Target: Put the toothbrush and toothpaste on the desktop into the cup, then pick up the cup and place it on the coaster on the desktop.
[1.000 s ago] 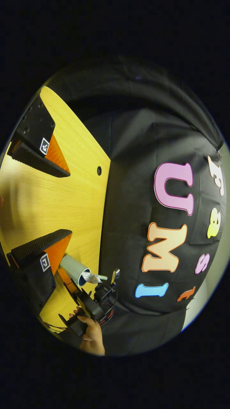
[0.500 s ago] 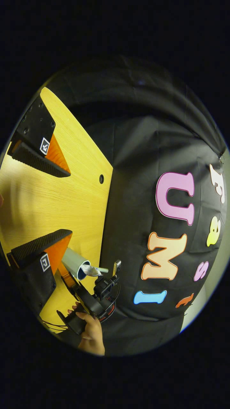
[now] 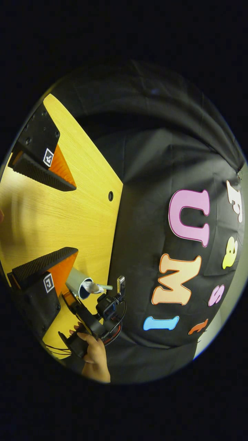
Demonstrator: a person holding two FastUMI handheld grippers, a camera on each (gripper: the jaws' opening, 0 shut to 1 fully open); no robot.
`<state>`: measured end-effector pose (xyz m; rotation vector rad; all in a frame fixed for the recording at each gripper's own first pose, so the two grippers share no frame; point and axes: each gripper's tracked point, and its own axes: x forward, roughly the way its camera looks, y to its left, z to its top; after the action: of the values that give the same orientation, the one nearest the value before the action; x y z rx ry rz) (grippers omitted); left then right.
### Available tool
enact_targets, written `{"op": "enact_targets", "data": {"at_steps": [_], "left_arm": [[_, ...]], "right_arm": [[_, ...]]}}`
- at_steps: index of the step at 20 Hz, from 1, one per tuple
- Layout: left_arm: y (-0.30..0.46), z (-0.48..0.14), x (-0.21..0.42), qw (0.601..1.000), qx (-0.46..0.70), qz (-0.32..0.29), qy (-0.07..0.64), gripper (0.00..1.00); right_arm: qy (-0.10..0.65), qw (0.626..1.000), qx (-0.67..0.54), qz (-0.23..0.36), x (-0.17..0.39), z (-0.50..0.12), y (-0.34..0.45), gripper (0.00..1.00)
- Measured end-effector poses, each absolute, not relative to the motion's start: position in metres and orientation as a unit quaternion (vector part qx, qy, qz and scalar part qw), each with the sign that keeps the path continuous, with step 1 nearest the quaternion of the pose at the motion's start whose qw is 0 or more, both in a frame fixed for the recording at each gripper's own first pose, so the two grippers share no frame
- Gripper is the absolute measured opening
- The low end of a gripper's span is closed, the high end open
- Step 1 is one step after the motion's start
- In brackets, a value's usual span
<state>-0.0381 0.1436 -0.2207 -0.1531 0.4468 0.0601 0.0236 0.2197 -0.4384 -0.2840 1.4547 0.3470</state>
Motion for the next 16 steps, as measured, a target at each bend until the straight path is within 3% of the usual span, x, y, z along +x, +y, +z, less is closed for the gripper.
{"op": "enact_targets", "data": {"at_steps": [1,3,6,16], "left_arm": [[0.143,-0.22,-0.038,0.972,-0.076,0.028,0.22,0.95],[0.139,-0.219,-0.036,0.973,-0.076,0.023,0.217,0.95],[0.13,-0.214,-0.03,0.974,-0.074,0.012,0.211,0.95],[0.04,-0.181,-0.002,0.979,-0.059,-0.04,0.19,0.95]], "right_arm": [[0.654,0.728,-0.131,0.16,0.025,-0.434,0.219,0.3],[0.643,0.737,-0.131,0.164,0.027,-0.426,0.221,0.43],[0.628,0.75,-0.127,0.166,0.027,-0.409,0.219,1.0],[0.476,0.856,-0.101,0.178,0.013,-0.32,0.163,1.0]]}}
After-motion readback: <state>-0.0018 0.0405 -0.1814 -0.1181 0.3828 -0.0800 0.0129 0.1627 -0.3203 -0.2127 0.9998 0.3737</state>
